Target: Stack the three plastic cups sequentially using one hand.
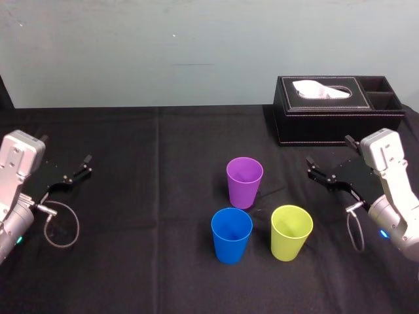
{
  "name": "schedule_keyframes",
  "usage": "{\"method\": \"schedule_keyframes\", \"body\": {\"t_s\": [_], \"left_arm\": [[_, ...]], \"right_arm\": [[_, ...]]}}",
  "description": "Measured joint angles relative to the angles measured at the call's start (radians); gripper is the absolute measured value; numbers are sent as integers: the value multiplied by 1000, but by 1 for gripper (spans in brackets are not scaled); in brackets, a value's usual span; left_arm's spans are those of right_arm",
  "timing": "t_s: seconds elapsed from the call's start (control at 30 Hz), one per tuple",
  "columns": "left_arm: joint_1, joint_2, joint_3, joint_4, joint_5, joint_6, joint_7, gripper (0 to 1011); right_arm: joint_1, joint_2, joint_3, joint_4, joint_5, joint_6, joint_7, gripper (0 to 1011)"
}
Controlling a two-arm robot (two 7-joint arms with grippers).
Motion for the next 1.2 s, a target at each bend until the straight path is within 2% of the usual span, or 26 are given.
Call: {"method": "schedule_keyframes", "body": {"t_s": [0.4, 0.6, 0.73, 0.93, 1.2], "left_arm": [[0, 0, 0, 0, 0, 0, 0, 1010], [0, 0, 0, 0, 0, 0, 0, 1010], [0, 0, 0, 0, 0, 0, 0, 1010], [0, 0, 0, 0, 0, 0, 0, 1010], [0, 0, 0, 0, 0, 0, 0, 1010]], "right_arm": [[0, 0, 1, 0, 0, 0, 1, 1003], [-9, -1, 26, -6, 21, -5, 30, 1002], [-29, 11, 53, -28, 49, -12, 61, 1003], [-83, 49, 109, -99, 107, -17, 109, 1003], [-194, 117, 193, -216, 189, -11, 173, 1003]]}}
